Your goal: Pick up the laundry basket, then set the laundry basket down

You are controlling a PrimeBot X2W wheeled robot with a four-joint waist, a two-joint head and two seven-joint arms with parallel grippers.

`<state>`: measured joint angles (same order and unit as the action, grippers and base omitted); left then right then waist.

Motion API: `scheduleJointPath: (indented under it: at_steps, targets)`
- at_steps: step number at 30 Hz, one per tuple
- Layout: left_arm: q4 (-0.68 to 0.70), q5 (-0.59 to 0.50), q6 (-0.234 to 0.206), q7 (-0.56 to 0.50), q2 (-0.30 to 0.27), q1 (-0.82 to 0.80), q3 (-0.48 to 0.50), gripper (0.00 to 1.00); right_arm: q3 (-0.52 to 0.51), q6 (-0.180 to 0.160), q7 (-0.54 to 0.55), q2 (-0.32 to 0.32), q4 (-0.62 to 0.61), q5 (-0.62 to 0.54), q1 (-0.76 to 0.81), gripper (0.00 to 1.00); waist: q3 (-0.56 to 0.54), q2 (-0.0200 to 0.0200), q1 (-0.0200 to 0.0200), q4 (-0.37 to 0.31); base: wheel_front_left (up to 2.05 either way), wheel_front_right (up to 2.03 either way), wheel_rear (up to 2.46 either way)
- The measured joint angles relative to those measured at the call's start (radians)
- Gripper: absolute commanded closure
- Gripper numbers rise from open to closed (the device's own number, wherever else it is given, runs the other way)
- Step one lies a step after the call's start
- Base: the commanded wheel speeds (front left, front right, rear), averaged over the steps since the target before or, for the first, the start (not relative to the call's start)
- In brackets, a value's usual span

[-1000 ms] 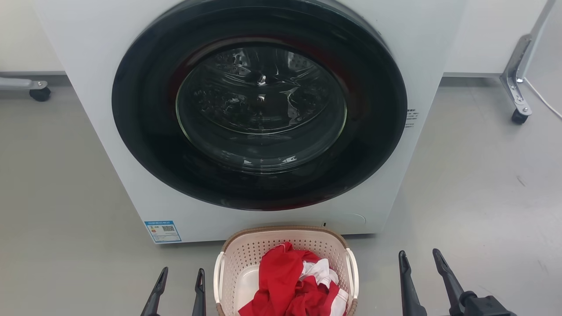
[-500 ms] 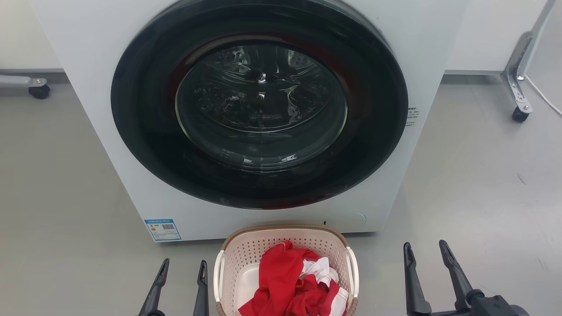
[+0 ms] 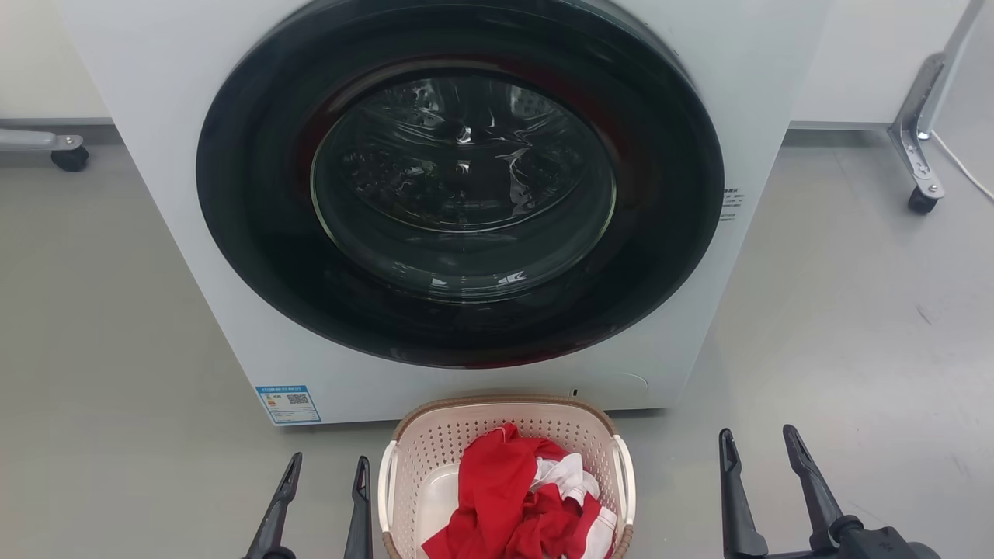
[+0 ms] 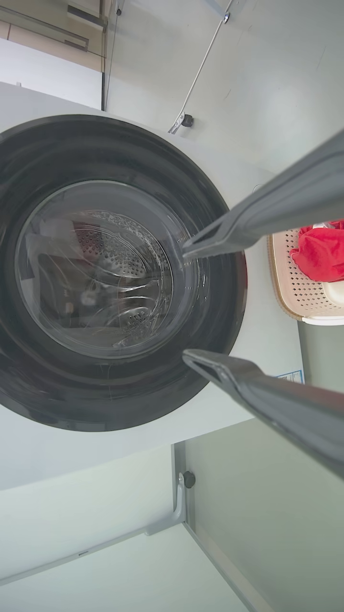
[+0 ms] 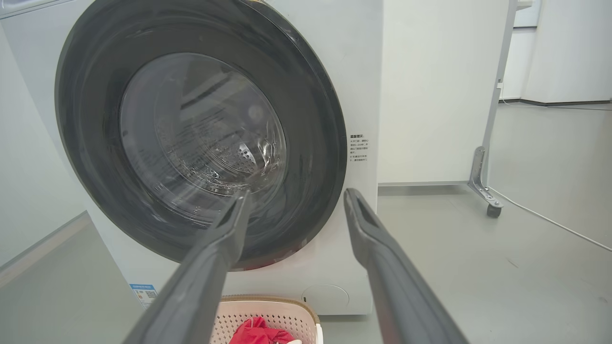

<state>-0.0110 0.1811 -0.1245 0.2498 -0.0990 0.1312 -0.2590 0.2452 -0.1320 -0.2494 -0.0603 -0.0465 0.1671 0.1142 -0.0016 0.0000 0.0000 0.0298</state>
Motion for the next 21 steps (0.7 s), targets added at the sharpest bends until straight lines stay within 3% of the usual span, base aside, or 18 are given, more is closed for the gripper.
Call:
scheduleJointPath:
  at_steps: [3,4,13,21]
  targets:
    - [0.003,-0.003,0.000,0.000,0.001,0.000,0.001,0.00,-0.003,0.000,0.000,0.002,-0.005,-0.009,0.000,0.00,0.001,0.0000,0.0000,-0.001,0.00,0.00,0.00]
    - [0.004,-0.004,0.000,0.000,0.002,0.000,0.002,1.00,-0.004,0.000,0.000,0.002,-0.006,-0.011,0.000,1.00,0.001,0.0000,0.0000,-0.002,0.00,0.00,0.00]
    - [-0.066,0.012,0.006,-0.007,0.005,0.006,-0.002,1.00,-0.005,0.002,0.003,0.004,0.066,-0.003,0.019,1.00,0.002,0.0000,0.0002,-0.003,0.00,0.00,0.00]
    - [-0.081,0.111,0.026,-0.031,0.007,0.001,0.028,1.00,-0.035,0.024,0.029,0.006,0.086,0.103,0.016,1.00,0.003,0.0000,0.0002,-0.005,0.00,0.00,0.00]
